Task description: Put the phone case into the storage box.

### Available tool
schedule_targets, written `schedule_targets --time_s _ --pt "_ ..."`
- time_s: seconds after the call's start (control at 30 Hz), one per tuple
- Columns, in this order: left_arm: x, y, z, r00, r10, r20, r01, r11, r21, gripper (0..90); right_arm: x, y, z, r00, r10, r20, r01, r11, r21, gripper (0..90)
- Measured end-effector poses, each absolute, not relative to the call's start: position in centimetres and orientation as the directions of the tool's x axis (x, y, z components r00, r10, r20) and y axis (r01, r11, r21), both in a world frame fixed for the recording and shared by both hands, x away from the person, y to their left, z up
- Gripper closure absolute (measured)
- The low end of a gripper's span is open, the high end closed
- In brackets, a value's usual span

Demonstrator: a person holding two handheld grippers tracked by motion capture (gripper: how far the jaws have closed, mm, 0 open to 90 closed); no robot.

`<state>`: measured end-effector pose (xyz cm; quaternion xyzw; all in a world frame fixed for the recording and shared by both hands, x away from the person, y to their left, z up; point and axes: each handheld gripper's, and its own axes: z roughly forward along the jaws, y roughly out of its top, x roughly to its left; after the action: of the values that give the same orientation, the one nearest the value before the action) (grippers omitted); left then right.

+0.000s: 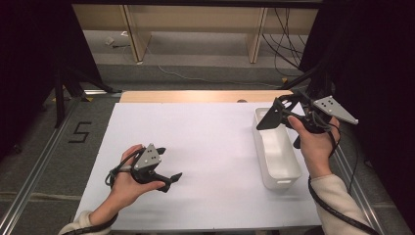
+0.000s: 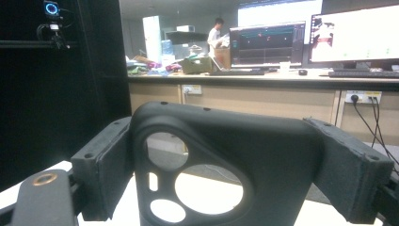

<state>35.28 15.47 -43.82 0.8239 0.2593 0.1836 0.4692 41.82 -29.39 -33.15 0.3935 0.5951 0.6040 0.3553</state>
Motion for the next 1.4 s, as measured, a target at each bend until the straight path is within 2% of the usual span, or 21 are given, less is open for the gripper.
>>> schedule_targets --time_s 1.4 --pt "35.3 15.6 -43.8 0.798 0.6 0.059 0.254 -0.424 0.869 1.0 43.3 -29.6 -33.5 -0.419 0.908 0.011 0.086 0.028 0.996 15.6"
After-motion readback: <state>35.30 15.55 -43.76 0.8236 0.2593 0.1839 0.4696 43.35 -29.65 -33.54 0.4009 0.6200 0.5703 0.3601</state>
